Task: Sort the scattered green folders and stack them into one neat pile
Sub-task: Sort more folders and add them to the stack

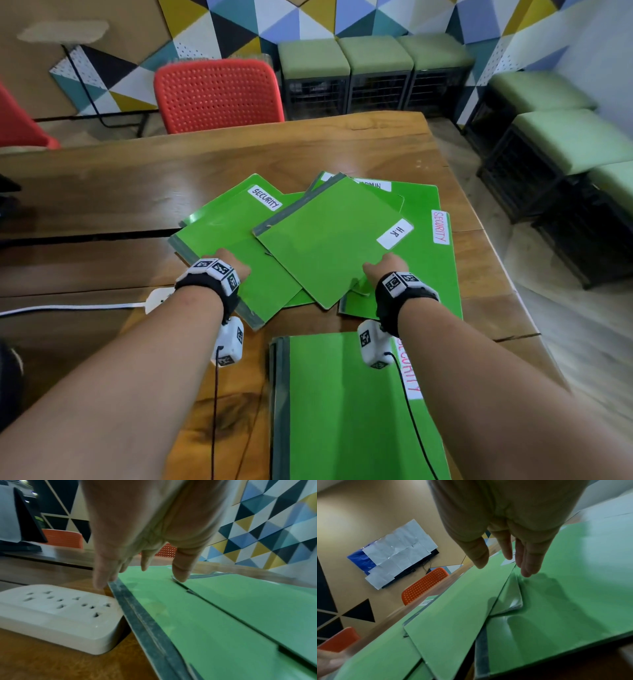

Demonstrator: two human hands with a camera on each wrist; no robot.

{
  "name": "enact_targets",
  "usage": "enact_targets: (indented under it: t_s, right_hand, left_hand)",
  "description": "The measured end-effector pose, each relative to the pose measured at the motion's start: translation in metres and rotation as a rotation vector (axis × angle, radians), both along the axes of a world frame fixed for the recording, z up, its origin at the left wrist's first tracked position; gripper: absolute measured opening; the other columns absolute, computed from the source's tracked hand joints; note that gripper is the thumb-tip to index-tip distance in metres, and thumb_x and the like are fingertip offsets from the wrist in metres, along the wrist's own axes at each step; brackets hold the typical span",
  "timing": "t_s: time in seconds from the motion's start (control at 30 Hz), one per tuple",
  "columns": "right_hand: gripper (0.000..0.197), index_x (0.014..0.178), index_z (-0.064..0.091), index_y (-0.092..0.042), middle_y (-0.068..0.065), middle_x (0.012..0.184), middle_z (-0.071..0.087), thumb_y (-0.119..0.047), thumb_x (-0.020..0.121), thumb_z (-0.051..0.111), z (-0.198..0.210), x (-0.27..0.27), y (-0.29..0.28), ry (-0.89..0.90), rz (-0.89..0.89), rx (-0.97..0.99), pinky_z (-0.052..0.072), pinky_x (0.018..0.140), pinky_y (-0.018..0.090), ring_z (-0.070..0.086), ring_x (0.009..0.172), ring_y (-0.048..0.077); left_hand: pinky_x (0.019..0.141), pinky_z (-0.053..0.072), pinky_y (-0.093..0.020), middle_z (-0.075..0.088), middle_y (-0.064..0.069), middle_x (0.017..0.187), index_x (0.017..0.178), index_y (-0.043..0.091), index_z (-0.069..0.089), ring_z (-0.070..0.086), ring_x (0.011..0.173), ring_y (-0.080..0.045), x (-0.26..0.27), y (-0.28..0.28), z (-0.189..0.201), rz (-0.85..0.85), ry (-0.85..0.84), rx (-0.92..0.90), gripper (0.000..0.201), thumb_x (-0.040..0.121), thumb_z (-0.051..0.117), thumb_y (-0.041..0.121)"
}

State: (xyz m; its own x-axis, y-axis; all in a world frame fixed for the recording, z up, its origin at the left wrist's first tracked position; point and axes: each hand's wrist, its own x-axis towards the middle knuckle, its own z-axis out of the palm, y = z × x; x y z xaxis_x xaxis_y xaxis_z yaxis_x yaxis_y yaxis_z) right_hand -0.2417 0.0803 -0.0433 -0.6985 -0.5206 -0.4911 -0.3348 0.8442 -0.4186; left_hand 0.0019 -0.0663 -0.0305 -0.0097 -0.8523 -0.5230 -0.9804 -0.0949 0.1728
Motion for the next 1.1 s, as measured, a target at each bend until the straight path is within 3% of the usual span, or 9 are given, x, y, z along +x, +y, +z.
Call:
enact_targets:
  t_s: [0.17, 0.33, 0.47, 0.63, 0.77, 0.83, 0.9, 0.97, 1.1]
  right_hand:
    - [0.036, 0.063, 0.040, -0.007, 0.008, 0.068, 0.051, -0.020, 0.087, 0.063, -0.023, -0.003, -0.023, -0.017, -0.183, -0.028, 0.043, 0.049, 0.025, 0.052, 0.057, 0.020]
    - [0.025, 0.093, 0.052, -0.003, 0.010, 0.083, 0.061, -0.020, 0.081, 0.065, -0.031, -0.008, -0.039, -0.196, -0.298, -0.072, 0.055, 0.074, 0.035, 0.061, 0.077, 0.029]
    - [0.044, 0.110, 0.037, -0.007, 0.006, 0.079, 0.051, -0.017, 0.078, 0.067, -0.026, -0.011, -0.053, -0.325, -0.356, -0.082, 0.053, 0.088, 0.042, 0.058, 0.087, 0.030]
    - [0.045, 0.131, 0.043, 0.001, 0.007, 0.080, 0.051, -0.010, 0.089, 0.054, -0.019, -0.013, -0.070, -0.305, -0.340, -0.201, 0.052, 0.074, 0.037, 0.055, 0.084, 0.026]
    - [0.031, 0.124, 0.045, 0.008, 0.021, 0.094, 0.050, -0.004, 0.096, 0.045, -0.005, -0.028, -0.062, -0.217, -0.340, -0.284, 0.051, 0.066, 0.030, 0.053, 0.082, 0.026]
    - [0.033, 0.127, 0.044, 0.009, 0.034, 0.106, 0.053, -0.002, 0.096, 0.042, 0.004, -0.032, -0.055, -0.218, -0.344, -0.370, 0.048, 0.056, 0.021, 0.050, 0.067, 0.026]
    - [0.039, 0.133, 0.047, -0.002, 0.023, 0.100, 0.058, 0.000, 0.095, 0.042, 0.010, -0.030, -0.049, -0.175, -0.304, -0.422, 0.043, 0.052, 0.022, 0.051, 0.067, 0.021]
    - [0.044, 0.137, 0.047, -0.012, 0.006, 0.089, 0.059, 0.001, 0.095, 0.041, 0.014, -0.023, -0.044, -0.180, -0.225, -0.464, 0.043, 0.051, 0.022, 0.052, 0.065, 0.017]
    - [0.051, 0.143, 0.040, -0.020, -0.002, 0.082, 0.055, 0.000, 0.097, 0.040, 0.022, 0.000, -0.039, -0.196, -0.129, -0.508, 0.041, 0.045, 0.019, 0.043, 0.054, 0.009]
  left_hand:
    - [0.103, 0.044, -0.050, 0.052, -0.025, 0.134, 0.136, -0.001, 0.043, 0.053, 0.122, -0.040, 0.004, -0.019, -0.026, 0.191, 0.059, -0.011, 0.090, 0.063, 0.084, 0.032]
    - [0.109, 0.035, -0.046, 0.023, -0.021, 0.154, 0.156, 0.017, 0.003, 0.036, 0.137, -0.039, -0.005, -0.019, -0.024, 0.261, 0.055, 0.059, 0.111, 0.077, 0.081, 0.019]
    - [0.104, 0.042, -0.044, 0.020, -0.018, 0.147, 0.152, 0.029, 0.017, 0.040, 0.129, -0.039, -0.011, -0.015, -0.032, 0.327, 0.155, -0.030, 0.112, 0.066, 0.088, 0.017]
    - [0.083, 0.052, -0.035, 0.032, -0.015, 0.151, 0.150, 0.031, 0.022, 0.052, 0.121, -0.033, -0.005, -0.022, -0.034, 0.396, 0.458, -0.190, 0.093, 0.079, 0.063, -0.012]
    - [0.075, 0.050, -0.033, 0.043, -0.009, 0.149, 0.143, 0.025, 0.040, 0.056, 0.108, -0.026, 0.022, -0.039, -0.019, 0.458, 0.619, -0.290, 0.072, 0.085, 0.045, -0.016]
    - [0.066, 0.048, -0.033, 0.055, -0.009, 0.137, 0.134, 0.026, 0.054, 0.059, 0.085, -0.026, 0.036, -0.046, -0.014, 0.450, 0.617, -0.304, 0.065, 0.085, 0.041, -0.015]
    - [0.052, 0.042, -0.030, 0.062, -0.006, 0.116, 0.128, 0.029, 0.058, 0.049, 0.060, -0.018, 0.044, -0.051, -0.008, 0.474, 0.700, -0.250, 0.063, 0.087, 0.042, -0.016]
    - [0.057, 0.043, -0.030, 0.058, -0.002, 0.099, 0.128, 0.026, 0.058, 0.047, 0.064, -0.015, 0.044, -0.048, 0.002, 0.494, 0.887, -0.167, 0.055, 0.091, 0.045, -0.013]
    - [0.091, 0.050, -0.039, 0.056, -0.005, 0.116, 0.129, 0.018, 0.051, 0.056, 0.097, -0.018, 0.037, -0.026, 0.028, 0.433, 1.158, -0.074, 0.039, 0.093, 0.059, 0.006]
